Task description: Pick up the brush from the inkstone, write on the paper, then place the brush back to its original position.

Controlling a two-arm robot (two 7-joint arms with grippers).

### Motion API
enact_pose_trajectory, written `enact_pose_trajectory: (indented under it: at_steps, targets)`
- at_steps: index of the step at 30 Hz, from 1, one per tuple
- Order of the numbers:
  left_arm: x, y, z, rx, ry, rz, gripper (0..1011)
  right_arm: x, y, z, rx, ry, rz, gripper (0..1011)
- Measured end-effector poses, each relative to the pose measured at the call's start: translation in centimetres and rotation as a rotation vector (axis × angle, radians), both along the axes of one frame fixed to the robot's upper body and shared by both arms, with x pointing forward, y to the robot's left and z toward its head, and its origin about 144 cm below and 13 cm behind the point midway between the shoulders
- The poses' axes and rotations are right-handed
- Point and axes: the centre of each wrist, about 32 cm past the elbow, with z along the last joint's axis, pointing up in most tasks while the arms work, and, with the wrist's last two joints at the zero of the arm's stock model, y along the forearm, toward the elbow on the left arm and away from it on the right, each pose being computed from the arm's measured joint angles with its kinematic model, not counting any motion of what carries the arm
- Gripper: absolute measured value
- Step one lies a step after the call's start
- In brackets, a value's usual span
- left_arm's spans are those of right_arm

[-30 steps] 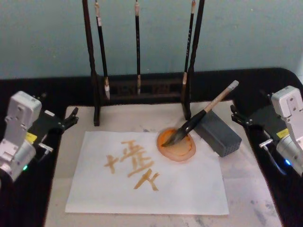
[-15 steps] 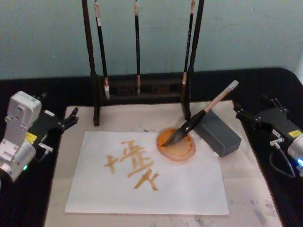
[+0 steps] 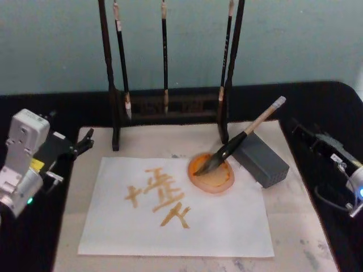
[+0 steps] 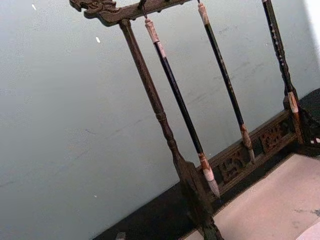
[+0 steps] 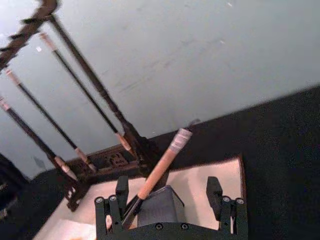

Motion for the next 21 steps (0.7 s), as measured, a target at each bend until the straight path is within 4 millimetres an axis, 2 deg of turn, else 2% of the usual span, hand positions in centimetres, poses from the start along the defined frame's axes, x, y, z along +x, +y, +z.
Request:
enact_pose_trajectory:
  at_steps: [8,21]
  targets:
    - [0.0,0.0,0.0,0.0,0.0,0.0,1010,2.0,0.3,-1.1,0.141,0.095,-0.007,1000]
    - [0.0,0.0,0.0,0.0,0.0,0.0,1010,5.2,1.6,-1.2,0.294,0.154,0.005,1000]
